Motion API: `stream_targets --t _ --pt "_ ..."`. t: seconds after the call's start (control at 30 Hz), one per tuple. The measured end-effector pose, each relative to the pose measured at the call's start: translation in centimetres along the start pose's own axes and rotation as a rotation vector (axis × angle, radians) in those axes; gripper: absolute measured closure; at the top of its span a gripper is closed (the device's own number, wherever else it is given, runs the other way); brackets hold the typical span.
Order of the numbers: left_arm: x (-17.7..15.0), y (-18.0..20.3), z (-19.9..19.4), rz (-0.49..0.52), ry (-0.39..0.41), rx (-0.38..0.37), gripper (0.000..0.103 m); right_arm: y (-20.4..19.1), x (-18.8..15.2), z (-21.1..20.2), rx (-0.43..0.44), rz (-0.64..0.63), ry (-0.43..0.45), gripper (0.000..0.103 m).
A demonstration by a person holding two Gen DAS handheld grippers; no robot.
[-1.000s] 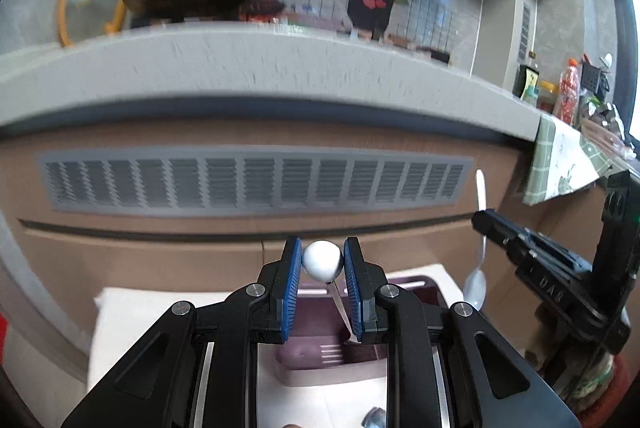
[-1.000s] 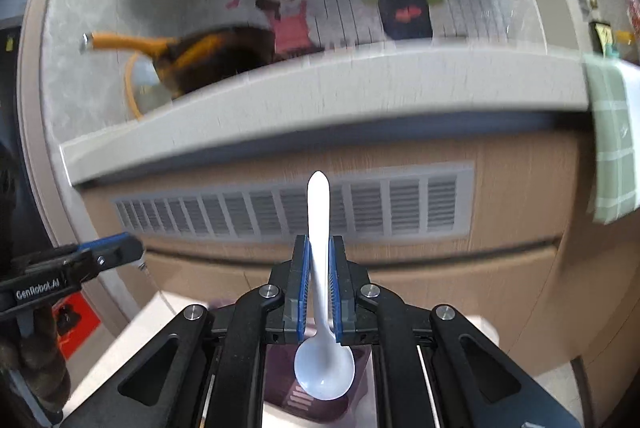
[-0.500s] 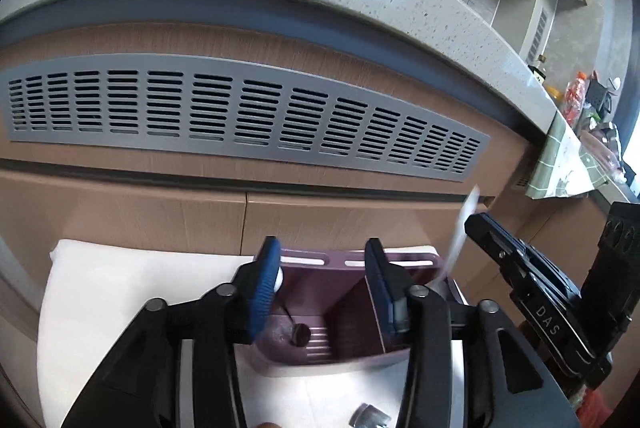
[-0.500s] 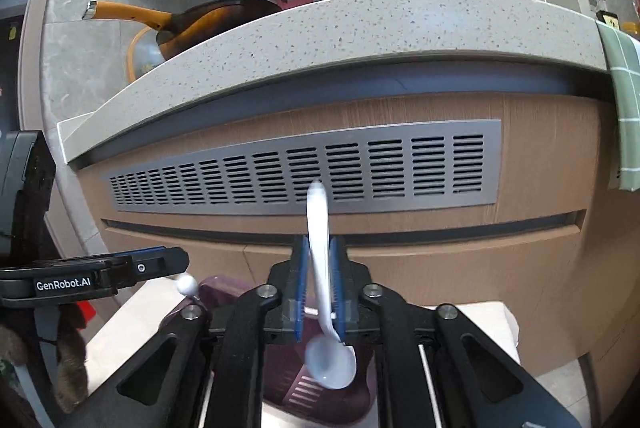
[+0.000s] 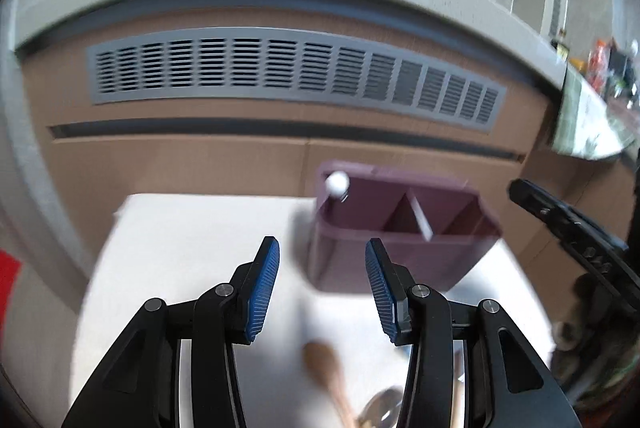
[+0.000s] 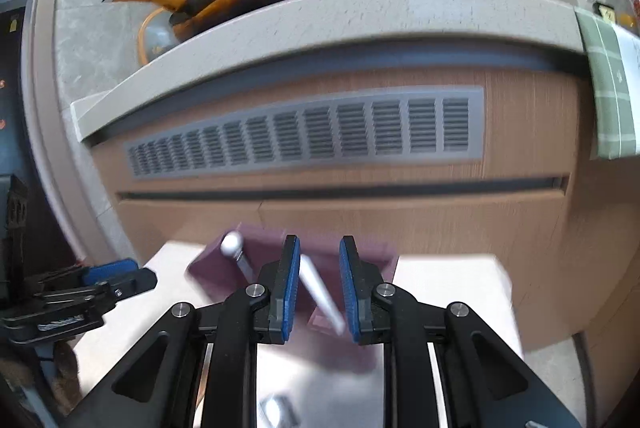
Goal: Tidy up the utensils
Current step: 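Move both open tools back over the utensil pile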
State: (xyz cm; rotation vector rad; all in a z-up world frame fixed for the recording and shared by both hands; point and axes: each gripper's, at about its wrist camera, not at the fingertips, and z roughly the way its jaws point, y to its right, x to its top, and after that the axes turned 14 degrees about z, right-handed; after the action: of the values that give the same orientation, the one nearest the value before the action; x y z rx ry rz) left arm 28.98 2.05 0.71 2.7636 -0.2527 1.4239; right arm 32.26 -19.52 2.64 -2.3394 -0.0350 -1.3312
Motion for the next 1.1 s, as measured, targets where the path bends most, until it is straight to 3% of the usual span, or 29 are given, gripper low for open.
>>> stream_targets --t 0.23,0.5,0.67,0.93,1.1 --pt "-4.1 1.4 -2.3 0.023 -0.054 -0.023 0.057 0.4 -7.7 -1.9 0.018 -0.103 -0.273 0.084" --pt "-5.9 2.8 -3.4 0.027 -0.093 -0.046 0.057 1.6 -12.6 -5.0 0.036 -0.071 -0.374 0.083" --pt "-6.6 3.5 -3.5 0.037 -0.121 -0.059 0.057 1.1 -13.2 -4.9 -0.009 -0.119 -0.357 0.083" --pt "-9.1 3.2 -2.8 0.016 -0.209 -0.054 0.057 2.9 -12.2 -4.7 -0.073 -0.067 -0.319 0.083" --pt "-9.1 3.4 -3.0 0.011 -0.222 -0.053 0.057 5.4 -10.9 -5.1 -0.121 0.013 -0.286 0.083"
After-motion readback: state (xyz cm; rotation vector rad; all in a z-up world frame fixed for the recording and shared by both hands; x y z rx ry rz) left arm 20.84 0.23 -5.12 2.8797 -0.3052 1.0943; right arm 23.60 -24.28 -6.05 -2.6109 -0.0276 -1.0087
